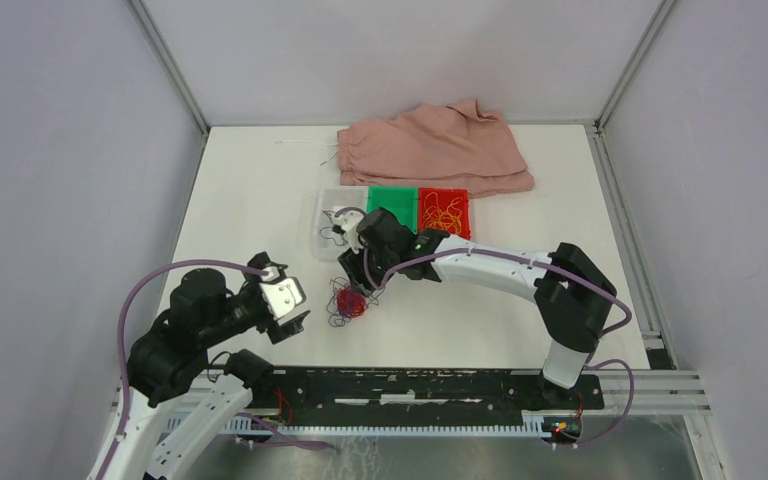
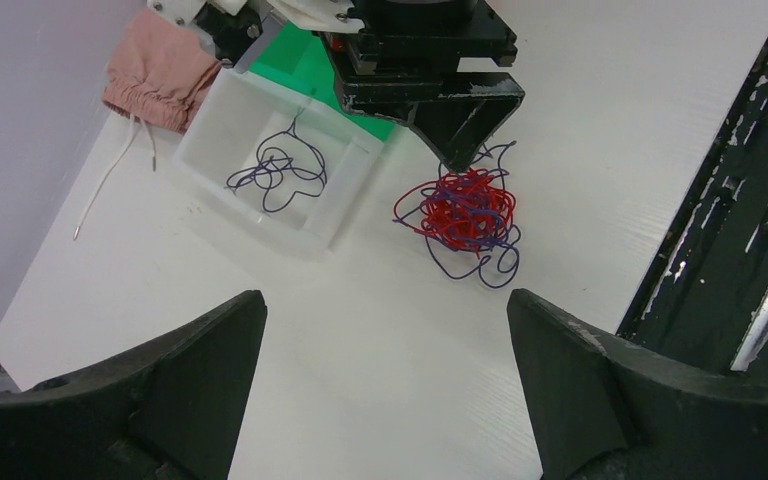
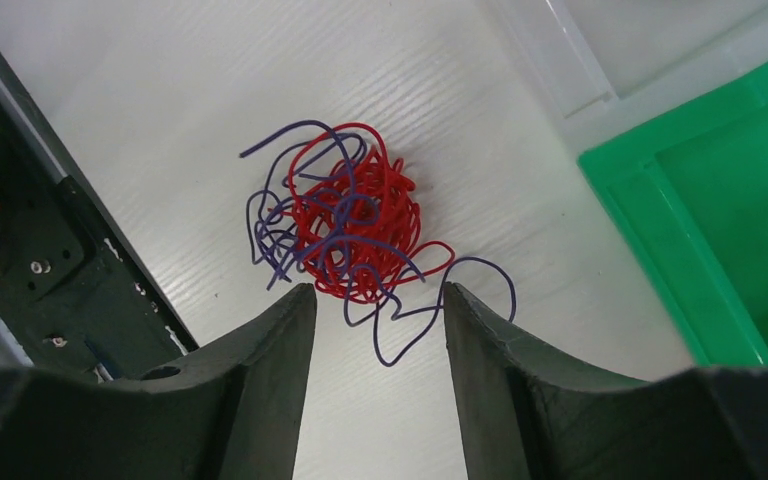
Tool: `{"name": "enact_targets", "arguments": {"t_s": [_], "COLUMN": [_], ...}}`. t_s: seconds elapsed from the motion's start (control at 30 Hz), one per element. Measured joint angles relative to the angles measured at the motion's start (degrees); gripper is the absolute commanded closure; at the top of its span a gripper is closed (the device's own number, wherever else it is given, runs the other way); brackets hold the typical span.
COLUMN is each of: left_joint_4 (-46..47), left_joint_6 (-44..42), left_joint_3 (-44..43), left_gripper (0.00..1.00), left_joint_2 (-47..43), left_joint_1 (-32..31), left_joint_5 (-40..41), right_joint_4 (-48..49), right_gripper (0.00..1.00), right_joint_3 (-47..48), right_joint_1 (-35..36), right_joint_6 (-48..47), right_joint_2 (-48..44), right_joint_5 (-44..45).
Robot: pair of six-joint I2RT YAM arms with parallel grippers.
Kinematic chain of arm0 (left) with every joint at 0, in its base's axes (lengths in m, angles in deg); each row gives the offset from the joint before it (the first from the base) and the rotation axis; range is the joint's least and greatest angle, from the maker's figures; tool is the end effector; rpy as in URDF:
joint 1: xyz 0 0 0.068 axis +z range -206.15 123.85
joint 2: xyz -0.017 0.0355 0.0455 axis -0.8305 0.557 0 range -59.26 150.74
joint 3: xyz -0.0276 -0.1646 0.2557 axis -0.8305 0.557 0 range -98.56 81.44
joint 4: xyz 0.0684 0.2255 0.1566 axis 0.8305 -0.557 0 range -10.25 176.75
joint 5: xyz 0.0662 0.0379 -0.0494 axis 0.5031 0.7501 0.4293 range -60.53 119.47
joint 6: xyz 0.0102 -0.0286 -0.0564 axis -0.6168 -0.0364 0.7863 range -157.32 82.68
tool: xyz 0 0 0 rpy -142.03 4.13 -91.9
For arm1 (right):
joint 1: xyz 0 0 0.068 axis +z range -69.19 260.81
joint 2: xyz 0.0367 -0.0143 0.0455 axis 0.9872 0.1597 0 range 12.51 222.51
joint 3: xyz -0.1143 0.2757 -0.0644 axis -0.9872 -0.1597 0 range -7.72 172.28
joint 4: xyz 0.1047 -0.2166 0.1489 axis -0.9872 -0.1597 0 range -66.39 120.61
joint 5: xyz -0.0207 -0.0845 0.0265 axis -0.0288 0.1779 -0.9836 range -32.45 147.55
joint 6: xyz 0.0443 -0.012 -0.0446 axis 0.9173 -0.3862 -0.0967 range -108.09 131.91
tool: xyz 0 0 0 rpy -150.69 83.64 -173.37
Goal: Untangle the cables
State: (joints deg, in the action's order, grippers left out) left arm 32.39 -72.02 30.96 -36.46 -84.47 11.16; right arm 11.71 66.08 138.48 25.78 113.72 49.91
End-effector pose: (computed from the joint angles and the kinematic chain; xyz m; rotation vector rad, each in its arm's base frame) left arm 0.0483 -0.0437 0.3519 1.2212 1.6097 -0.2545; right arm 0.2236 0.3654 0.2462 -0.9954 2.2965 0.7219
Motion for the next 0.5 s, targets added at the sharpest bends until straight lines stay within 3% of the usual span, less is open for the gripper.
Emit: {"name": "enact_targets", "arguments": {"t_s": [0.3, 0.5], "left_joint_4": [0.0, 0.0], "left_joint_6": [-0.5, -0.6], "left_joint_3": [0.0, 0.0], "left_gripper": [0.04, 0.04], "left_joint_2": [0.0, 0.0], "left_joint_1": [0.0, 0.0], "left_joint_5": [-1.3, -1.3], "right_joint_4": [0.2, 1.3], "right_gripper": [0.58, 0.88], "right_joint_3": [-1.6, -1.6], "right_joint_1": [-0.8, -0.9], "right_joint_6": [0.0, 1.1], "right_joint_2": [2.0, 4.2], "right_joint_5": [-0.8, -3.1]}}
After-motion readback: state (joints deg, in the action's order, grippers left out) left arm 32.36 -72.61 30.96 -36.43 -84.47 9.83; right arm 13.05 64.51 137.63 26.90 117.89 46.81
